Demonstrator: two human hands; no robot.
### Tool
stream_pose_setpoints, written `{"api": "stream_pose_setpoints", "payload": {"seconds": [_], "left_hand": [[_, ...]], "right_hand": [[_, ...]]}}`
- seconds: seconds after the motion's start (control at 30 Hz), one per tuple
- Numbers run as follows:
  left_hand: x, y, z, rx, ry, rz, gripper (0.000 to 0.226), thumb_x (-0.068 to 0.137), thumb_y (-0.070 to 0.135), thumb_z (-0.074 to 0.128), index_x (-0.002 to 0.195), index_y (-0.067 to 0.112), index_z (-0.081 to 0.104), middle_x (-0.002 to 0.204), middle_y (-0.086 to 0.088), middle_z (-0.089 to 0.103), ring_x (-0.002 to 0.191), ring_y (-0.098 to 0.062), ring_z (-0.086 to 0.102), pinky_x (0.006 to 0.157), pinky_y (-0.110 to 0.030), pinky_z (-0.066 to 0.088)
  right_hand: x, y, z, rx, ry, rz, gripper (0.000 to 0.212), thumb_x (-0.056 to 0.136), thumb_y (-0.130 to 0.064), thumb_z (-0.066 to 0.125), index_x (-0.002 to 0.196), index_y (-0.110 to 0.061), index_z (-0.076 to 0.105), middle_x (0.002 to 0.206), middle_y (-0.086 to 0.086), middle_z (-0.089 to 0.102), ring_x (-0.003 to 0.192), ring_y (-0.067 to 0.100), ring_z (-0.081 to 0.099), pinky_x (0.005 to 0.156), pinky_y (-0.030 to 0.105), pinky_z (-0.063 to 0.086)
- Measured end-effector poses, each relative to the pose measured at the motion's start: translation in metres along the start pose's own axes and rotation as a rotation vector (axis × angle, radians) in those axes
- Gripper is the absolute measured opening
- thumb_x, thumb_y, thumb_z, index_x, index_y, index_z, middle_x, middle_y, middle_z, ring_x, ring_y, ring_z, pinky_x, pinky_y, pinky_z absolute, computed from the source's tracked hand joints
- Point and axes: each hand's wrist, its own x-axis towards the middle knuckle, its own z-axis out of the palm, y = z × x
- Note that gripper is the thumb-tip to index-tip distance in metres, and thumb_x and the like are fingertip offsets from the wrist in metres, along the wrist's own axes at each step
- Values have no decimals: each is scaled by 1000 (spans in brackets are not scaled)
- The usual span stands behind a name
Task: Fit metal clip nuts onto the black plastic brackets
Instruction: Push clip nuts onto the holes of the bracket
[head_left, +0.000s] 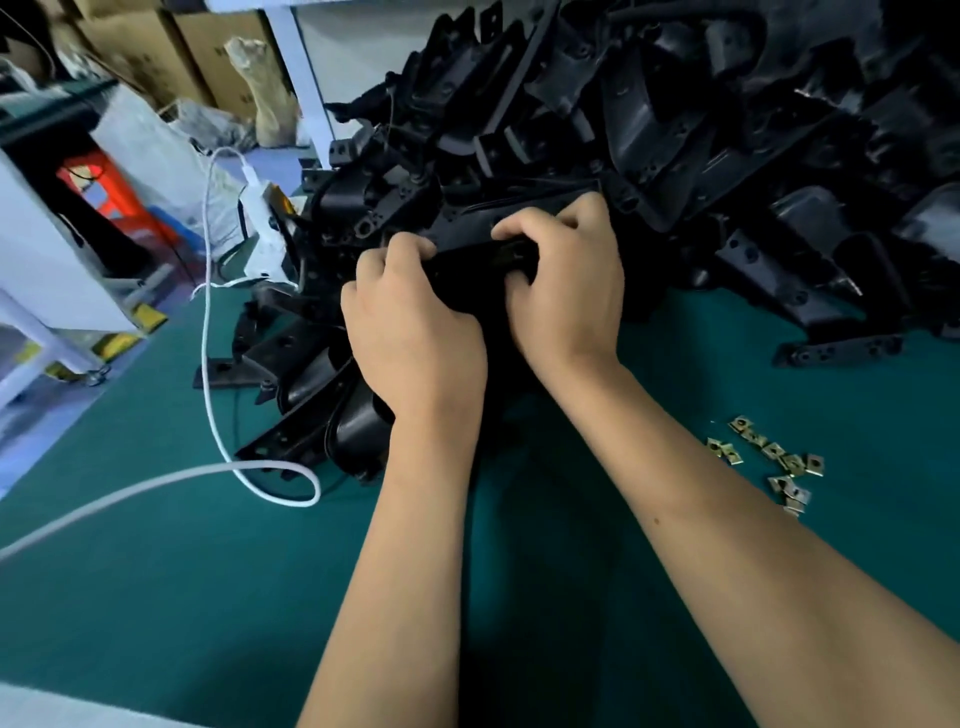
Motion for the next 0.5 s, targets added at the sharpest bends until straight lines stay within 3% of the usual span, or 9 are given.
{"api": "stream_pose_setpoints", "payload": {"seconds": [0.1,0.2,0.3,0.4,0.5], "left_hand": [[-3,4,3,-46,-24,15,48,78,-2,55,120,21,64,123,0,62,109,-26,54,79,-25,31],[-6,11,5,-58,-48,55,32,84,16,67,116,21,69,126,2,62,125,-27,49,99,-36,41],[-14,22,6,-103,51,168,24,84,35,75,104,22,75,127,2,62,133,-29,46,107,-45,38],[-29,36,12,-335,6,287,22,87,29,77,106,18,73,115,3,65,112,-21,59,94,-39,50],[-57,57,17,-582,-211,181,31,88,22,79,111,22,59,104,8,62,87,-13,65,73,-37,57]], "right_hand": [[-1,13,-20,-36,15,-53,30,90,-12,66,118,-21,72,111,-5,52,91,8,52,79,30,51],[-2,27,-44,-108,70,-125,34,90,-10,68,122,-21,75,109,3,61,96,22,61,80,41,54],[2,43,-71,-41,124,-95,27,91,-13,70,115,-20,78,100,3,68,91,23,66,79,43,54],[3,57,-102,52,221,-144,25,88,-6,70,109,-14,79,99,3,70,92,14,67,82,22,52],[-4,72,-135,26,291,-272,34,80,7,67,108,-9,78,96,5,66,91,7,60,80,15,44]]}}
